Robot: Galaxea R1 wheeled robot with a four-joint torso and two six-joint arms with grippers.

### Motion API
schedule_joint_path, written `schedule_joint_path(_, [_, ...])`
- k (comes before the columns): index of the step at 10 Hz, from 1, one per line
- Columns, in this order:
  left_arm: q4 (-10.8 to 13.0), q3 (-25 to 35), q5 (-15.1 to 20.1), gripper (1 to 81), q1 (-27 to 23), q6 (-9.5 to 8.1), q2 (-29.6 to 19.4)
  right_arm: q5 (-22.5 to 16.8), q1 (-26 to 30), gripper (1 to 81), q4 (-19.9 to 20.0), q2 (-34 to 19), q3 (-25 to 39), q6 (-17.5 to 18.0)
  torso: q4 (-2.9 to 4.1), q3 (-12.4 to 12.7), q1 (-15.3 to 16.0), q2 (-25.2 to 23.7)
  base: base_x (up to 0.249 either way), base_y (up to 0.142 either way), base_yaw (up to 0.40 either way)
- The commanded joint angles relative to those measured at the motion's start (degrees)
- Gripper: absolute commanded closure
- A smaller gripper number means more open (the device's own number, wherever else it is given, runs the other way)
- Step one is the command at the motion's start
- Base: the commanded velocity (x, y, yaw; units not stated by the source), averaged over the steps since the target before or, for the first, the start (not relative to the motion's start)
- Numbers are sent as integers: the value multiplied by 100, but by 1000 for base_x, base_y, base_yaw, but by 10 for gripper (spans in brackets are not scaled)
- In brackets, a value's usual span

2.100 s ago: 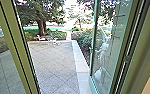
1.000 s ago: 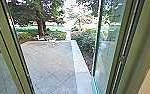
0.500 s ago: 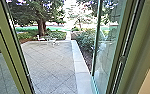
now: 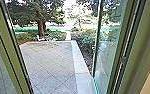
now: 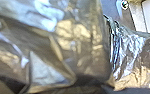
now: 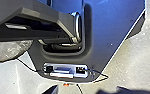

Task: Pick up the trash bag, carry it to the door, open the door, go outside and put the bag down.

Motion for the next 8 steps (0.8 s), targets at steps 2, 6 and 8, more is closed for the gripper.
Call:
schedule_joint_path(2, [-46,24,474,811,-316,8,-11,-343,263,10,-12,26,28,-25,0,-2,6,5,86,0,0])
schedule_joint_path(6, [-46,24,474,811,-316,8,-20,-343,245,10,-3,25,28,-25,0,0,5,2,112,0,0])
schedule_joint_path(8, [-46,24,474,811,-316,8,-20,-343,245,10,-3,17,28,-25,0,0,5,2,114,0,0])
